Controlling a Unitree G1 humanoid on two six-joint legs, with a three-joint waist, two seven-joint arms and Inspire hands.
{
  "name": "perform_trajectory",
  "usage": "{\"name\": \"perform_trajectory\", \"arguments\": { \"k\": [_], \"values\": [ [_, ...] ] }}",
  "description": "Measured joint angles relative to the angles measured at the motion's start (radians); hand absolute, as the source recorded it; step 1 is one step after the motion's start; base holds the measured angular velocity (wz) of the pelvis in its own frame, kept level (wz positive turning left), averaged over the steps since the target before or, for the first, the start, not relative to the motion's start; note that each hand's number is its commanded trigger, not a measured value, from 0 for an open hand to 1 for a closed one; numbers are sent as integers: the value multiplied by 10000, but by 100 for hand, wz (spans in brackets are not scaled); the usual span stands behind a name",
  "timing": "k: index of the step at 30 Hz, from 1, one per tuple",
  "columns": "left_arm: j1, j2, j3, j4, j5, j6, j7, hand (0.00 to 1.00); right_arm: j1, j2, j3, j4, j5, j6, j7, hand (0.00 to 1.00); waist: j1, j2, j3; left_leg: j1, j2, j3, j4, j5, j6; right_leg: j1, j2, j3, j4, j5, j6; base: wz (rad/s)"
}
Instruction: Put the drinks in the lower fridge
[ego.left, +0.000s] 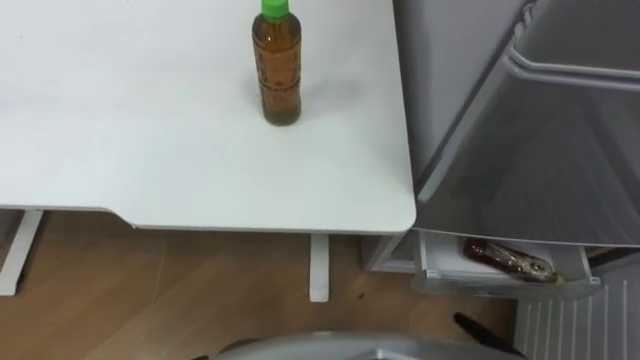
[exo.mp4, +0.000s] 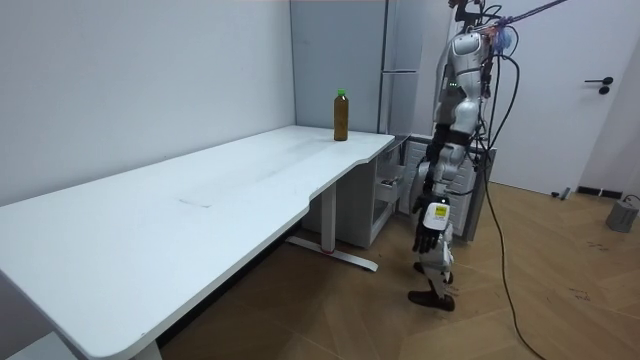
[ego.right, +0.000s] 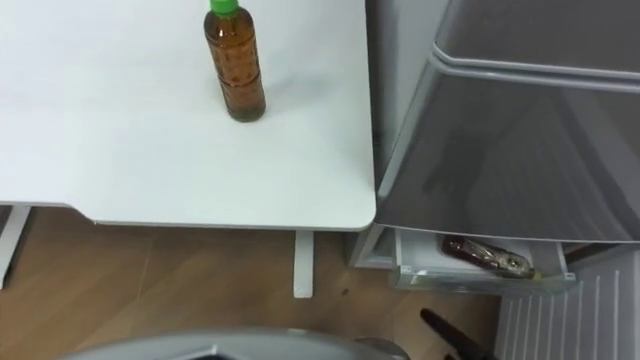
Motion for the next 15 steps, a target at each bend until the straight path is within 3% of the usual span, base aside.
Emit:
{"name": "perform_trajectory", "arguments": {
  "k": [8,12,15],
  "values": [
    [84,-85,788,229,-99,90,406,0,186,129,-6,380,-1571,52,-685,0,25,2,2,128,-5,-128,16,6,-5,244,-5,-159,-133,20,11,5],
    [-55,-87,1182,131,-327,290,463,0,20,199,-21,355,-2212,358,-958,0,41,1,2,111,-10,-134,30,5,-3,228,-15,-182,-102,19,11,0],
    [-197,-60,1551,112,-842,374,980,0,-232,198,-18,353,-2664,613,-1138,0,20,21,-8,74,-11,-125,43,5,-3,180,-19,-198,-106,20,11,0]
  ]
}}
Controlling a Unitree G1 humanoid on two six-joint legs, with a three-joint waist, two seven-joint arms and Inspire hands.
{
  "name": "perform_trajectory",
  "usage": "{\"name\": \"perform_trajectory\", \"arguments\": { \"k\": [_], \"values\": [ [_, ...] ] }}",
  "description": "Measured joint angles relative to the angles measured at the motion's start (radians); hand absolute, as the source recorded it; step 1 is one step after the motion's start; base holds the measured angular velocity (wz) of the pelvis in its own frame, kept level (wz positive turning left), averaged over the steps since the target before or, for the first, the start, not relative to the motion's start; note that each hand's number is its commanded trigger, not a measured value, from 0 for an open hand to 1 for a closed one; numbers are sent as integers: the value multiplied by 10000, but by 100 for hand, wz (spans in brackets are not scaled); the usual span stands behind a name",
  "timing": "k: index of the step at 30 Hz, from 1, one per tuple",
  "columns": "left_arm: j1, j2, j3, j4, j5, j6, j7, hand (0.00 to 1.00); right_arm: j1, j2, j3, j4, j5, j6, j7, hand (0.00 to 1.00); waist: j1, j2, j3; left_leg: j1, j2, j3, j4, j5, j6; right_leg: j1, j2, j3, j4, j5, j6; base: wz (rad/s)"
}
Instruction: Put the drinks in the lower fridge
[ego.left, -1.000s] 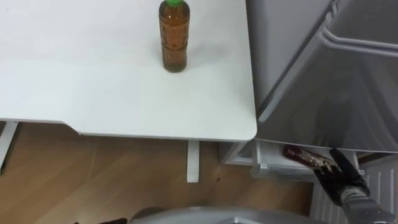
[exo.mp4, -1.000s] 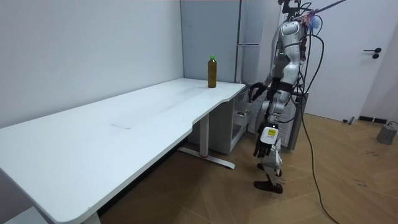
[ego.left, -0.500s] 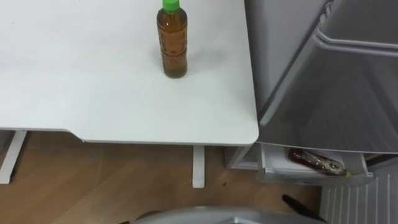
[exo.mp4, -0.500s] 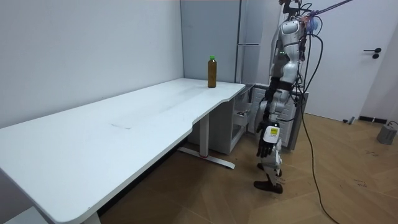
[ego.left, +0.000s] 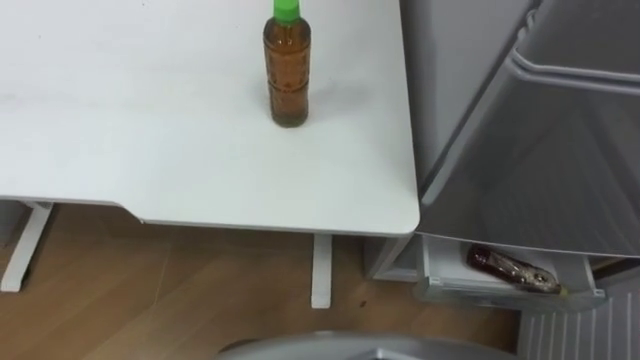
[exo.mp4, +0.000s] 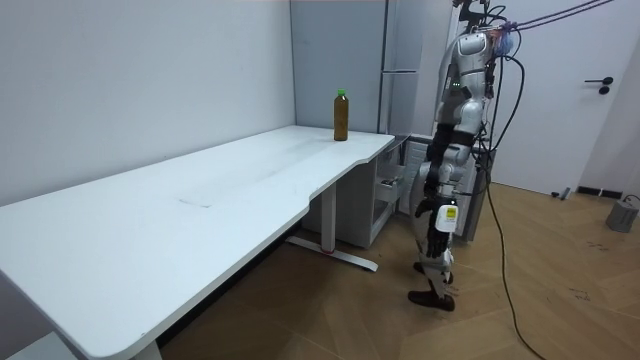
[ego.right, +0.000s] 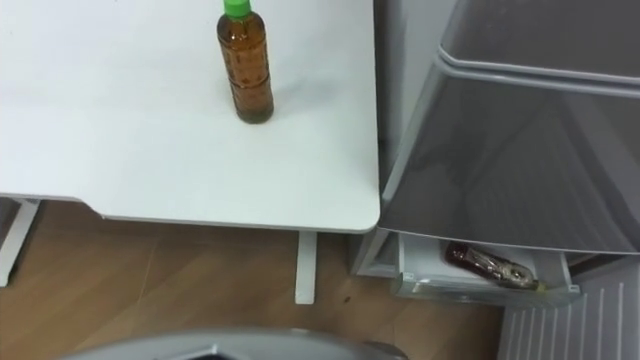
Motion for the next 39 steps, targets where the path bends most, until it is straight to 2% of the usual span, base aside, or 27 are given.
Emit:
{"name": "perform_trajectory", "arguments": {
  "k": [3,4,5,7,9,11,14,17,19,22,24,26,30,32,34,35,36,39],
  "values": [
    [-71,-23,562,-23,-263,92,343,0,-35,12,-24,-100,-360,86,-79,0,3,47,-22,65,1,4,2,0,-1,26,8,18,-4,0,0,0],
    [-81,-24,680,-51,-268,106,438,0,-30,12,-37,-117,-436,79,-92,0,18,55,-26,84,1,4,5,0,-1,16,8,14,-6,-1,1,0],
    [-139,-28,803,-199,-293,116,693,0,-48,12,-34,-131,-593,79,-143,0,61,123,-66,101,5,16,-7,0,-1,-1,10,25,-1,-1,1,0],
    [-172,-35,854,-514,-453,124,1095,0,-82,16,-29,-145,-696,68,-211,0,127,121,-62,98,3,18,-16,0,-1,-4,8,28,-4,-1,1,0],
    [-207,-83,1194,-1396,-435,129,1810,0,-136,32,-100,-152,-1083,-8,-244,0,191,132,-65,118,2,-39,-29,0,-1,56,15,26,-20,-1,1,6],
    [-309,-77,1219,-2281,-345,75,2540,0,-142,14,-104,-147,-1337,-116,-375,0,214,146,-62,91,-14,-124,-22,5,-4,59,11,24,-15,-1,1,9],
    [-392,-75,1149,-4135,79,-171,3790,0,-142,12,-96,-345,-1720,-240,-587,0,223,152,-63,66,-17,-196,-23,26,-28,99,18,-38,-12,-1,0,5],
    [-425,-145,758,-6101,1094,-681,5001,0,-124,11,-60,-445,-1889,-450,-819,0,206,144,-59,47,-18,-225,-26,32,-35,76,22,-52,-1,-1,0,3],
    [-562,-140,636,-6701,1701,-968,5561,0,-129,11,-60,-438,-1886,-536,-869,0,167,172,-68,34,-21,-222,-36,35,-36,99,19,-100,-6,-1,0,0],
    [-619,-131,544,-7769,2001,-1092,6399,0,-152,12,-59,-468,-1872,-614,-957,0,-15,176,-89,12,-21,-281,-64,35,-35,76,17,-170,-4,-1,0,5],
    [-629,-133,549,-8484,2368,-1333,6896,0,-17,13,-65,-504,-1917,-707,-1001,0,-41,166,-94,59,-10,-298,-32,38,-38,101,22,-217,-5,-5,0,2],
    [-633,-132,535,-9118,2757,-1400,7085,0,82,15,-58,-514,-1951,-833,-974,0,-58,146,-95,102,-11,-315,-17,38,-39,54,19,-182,-9,-7,2,2],
    [-628,-115,259,-10488,3029,-1841,7038,0,68,43,30,-518,-2438,-1103,-909,0,-44,109,-74,114,-20,-297,-17,39,-40,36,28,45,-16,-7,2,-4],
    [-628,-113,99,-11021,3015,-1855,6952,0,46,53,42,-511,-2543,-1252,-827,0,-93,68,-59,98,-31,-300,-30,39,-39,71,23,53,-32,-7,2,-2],
    [-622,-64,-152,-11667,3019,-1896,6746,0,58,52,55,-482,-2541,-1286,-760,0,-103,12,-27,84,-28,-303,-28,39,-39,49,24,41,-37,-7,2,0],
    [-624,56,-308,-11994,3021,-1921,6578,0,51,47,56,-484,-2572,-1286,-700,0,-138,-15,-17,74,-25,-304,-26,39,-39,36,29,45,-36,-7,2,0],
    [-629,181,-446,-12280,3025,-1922,6357,0,47,42,55,-484,-2582,-1286,-656,0,-172,-23,-14,62,-24,-306,-29,38,-39,42,34,36,-34,-7,2,0],
    [-632,257,-634,-13276,3022,-1920,5709,0,36,34,93,-489,-2615,-1283,-460,0,-319,-22,-15,0,-23,-302,-76,37,-38,44,42,52,-36,-4,-1,0]
  ]
}}
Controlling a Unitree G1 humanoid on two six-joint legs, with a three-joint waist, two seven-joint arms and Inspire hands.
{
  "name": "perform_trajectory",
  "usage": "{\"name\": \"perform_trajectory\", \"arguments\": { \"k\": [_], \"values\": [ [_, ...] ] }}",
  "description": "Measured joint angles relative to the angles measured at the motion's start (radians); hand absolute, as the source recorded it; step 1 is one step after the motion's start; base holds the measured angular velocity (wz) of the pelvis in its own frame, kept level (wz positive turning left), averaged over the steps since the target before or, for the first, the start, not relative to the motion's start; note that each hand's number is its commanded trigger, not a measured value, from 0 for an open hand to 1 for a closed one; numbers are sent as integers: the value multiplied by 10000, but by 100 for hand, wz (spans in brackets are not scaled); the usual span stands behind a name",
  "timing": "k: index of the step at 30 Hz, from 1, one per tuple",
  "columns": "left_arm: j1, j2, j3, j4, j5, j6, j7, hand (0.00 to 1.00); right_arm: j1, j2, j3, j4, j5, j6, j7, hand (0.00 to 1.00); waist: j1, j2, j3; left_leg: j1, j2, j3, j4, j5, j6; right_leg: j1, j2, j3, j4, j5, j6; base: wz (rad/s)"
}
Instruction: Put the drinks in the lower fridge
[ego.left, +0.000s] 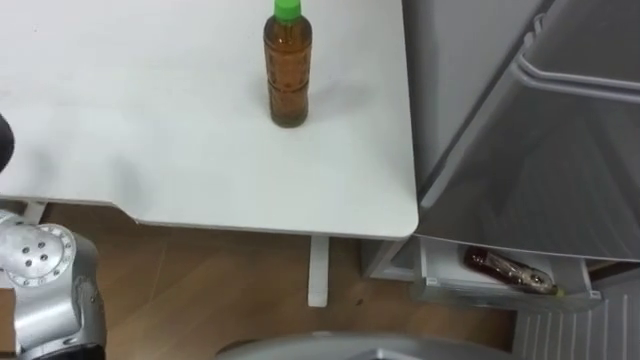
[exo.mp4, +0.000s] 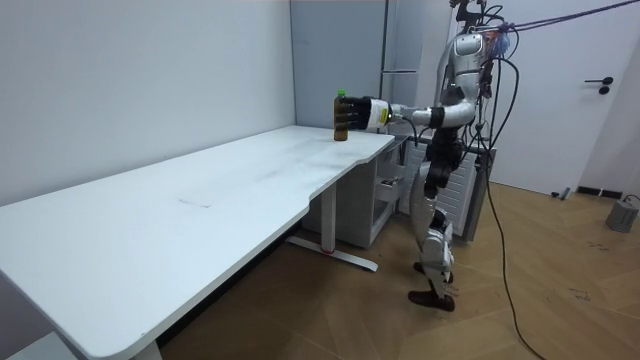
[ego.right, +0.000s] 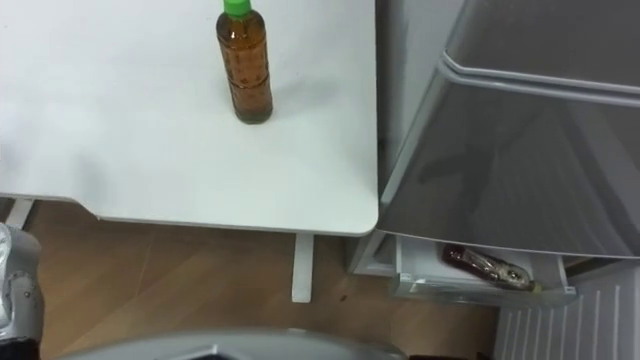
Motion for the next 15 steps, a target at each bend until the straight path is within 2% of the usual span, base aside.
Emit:
{"name": "perform_trajectory", "arguments": {
  "k": [3,6,15],
  "values": [
    [-68,31,-238,-599,363,-75,-734,0,65,2,30,44,-5,1,282,0,-97,32,10,15,9,6,-4,1,-2,-5,12,68,-7,0,0,0],
    [-168,49,-478,-614,567,-80,-1556,0,-36,7,33,76,-21,-50,596,0,-233,90,7,4,13,42,17,7,-9,-54,20,115,-9,0,0,-4],
    [-179,81,-1550,-663,518,22,-4071,0,-406,62,323,140,35,-164,769,0,-336,58,29,-8,13,147,21,9,-9,-140,12,211,-30,0,0,-3]
  ]
}}
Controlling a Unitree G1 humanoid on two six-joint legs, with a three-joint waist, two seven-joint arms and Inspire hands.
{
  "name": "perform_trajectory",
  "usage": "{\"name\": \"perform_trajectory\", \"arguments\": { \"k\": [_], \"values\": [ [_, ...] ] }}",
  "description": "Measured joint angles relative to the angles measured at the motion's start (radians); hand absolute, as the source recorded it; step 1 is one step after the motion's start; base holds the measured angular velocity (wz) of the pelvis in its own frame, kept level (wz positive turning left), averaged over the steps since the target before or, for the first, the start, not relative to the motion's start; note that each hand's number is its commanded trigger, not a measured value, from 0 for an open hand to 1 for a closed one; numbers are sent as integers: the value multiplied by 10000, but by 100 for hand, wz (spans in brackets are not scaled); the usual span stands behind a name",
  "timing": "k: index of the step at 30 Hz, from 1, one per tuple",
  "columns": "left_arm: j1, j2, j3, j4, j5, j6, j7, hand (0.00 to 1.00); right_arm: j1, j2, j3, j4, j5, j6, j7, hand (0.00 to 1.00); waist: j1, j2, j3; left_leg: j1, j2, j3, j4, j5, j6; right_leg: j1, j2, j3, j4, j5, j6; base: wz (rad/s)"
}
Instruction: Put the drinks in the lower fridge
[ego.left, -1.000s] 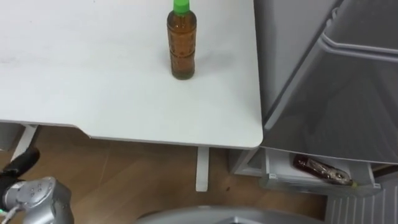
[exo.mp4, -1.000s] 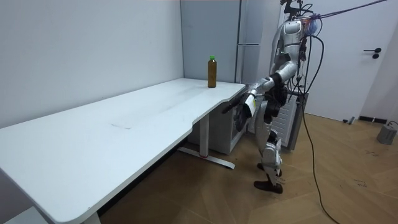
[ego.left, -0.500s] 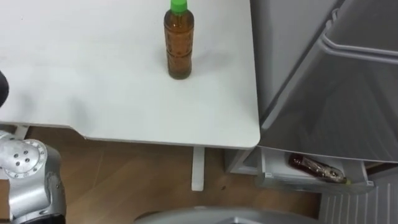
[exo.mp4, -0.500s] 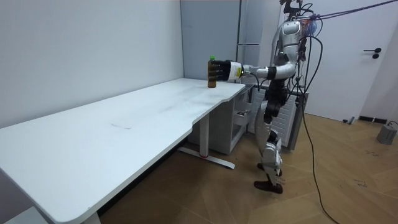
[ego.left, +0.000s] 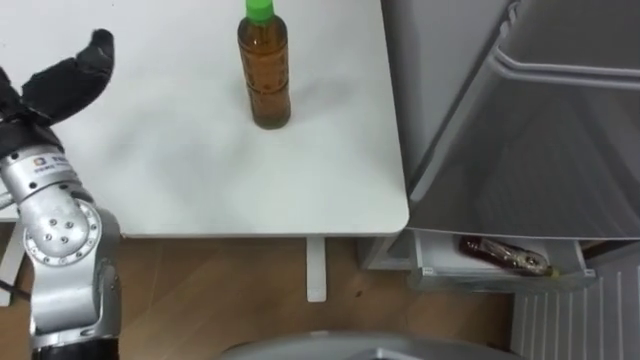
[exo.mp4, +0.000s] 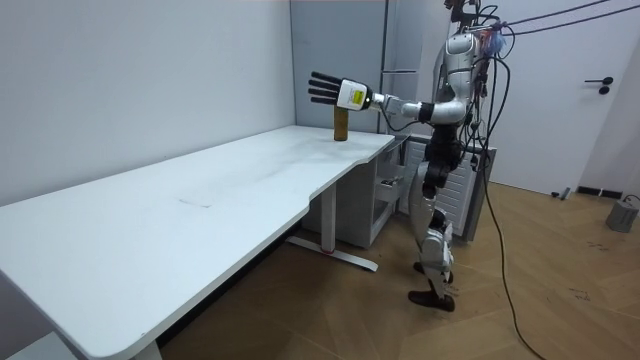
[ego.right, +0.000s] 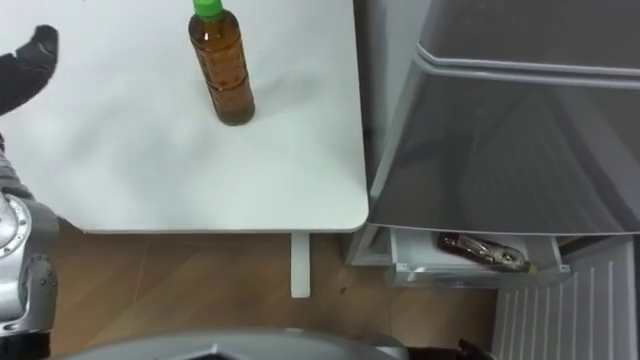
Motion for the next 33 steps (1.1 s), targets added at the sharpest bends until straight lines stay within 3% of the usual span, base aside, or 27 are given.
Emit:
{"name": "perform_trajectory", "arguments": {
  "k": [12,20,33],
  "values": [
    [19,64,-852,90,-247,260,-2218,0,-238,-3,-3,300,-388,-108,288,0,-307,-91,33,15,10,34,-26,2,-4,57,22,34,-127,1,-1,1],
    [18,61,-976,94,-297,590,-2626,0,-167,-3,2,321,-370,-107,269,0,-406,-68,18,29,11,63,-27,2,-4,42,23,44,-128,2,-2,0],
    [15,58,-966,543,-1604,945,-2768,0,-133,-2,-3,287,-360,-89,146,0,-456,42,-16,119,15,75,-32,15,-18,82,26,83,-127,4,-5,0]
  ]
}}
